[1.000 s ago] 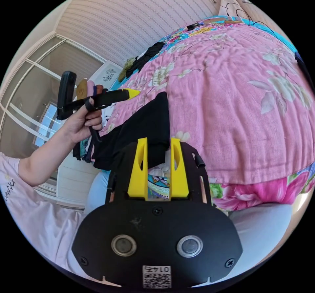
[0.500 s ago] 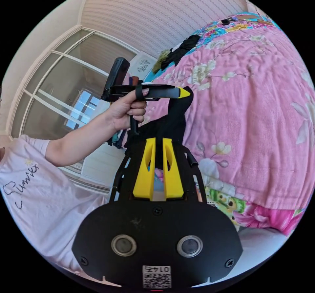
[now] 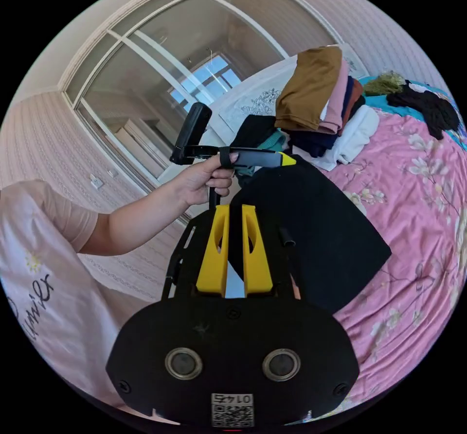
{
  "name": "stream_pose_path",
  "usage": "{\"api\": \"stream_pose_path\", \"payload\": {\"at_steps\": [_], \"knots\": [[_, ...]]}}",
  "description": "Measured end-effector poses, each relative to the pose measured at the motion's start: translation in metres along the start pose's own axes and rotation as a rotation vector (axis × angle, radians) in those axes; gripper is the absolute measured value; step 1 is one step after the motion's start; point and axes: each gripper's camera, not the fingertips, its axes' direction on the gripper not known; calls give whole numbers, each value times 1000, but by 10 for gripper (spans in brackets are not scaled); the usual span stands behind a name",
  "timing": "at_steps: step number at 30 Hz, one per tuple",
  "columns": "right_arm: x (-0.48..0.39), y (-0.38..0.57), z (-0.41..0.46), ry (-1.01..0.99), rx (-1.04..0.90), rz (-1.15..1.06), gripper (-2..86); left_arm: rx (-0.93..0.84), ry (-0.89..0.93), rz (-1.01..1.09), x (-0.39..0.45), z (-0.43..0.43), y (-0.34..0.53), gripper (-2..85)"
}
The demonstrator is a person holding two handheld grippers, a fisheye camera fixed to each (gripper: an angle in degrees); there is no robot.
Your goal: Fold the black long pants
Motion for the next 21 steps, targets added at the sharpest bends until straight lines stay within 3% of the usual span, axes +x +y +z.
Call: {"api": "stream_pose_path", "payload": {"at_steps": [2,6,12,21], "knots": [[-7,-16,44,-15,-116,-14,62,20,-56,-58,-24,-7,15,32],[-16,-10,60,41,-133,-26,64,-19,-60,-89,-51,-7,51,35],[9,28,42,289,-169,107,31,-75,83,-27,-40,22,92,27],[48,40,94,467,-340,199,-4,-197,-127,167,-28,75,100,-7]]}}
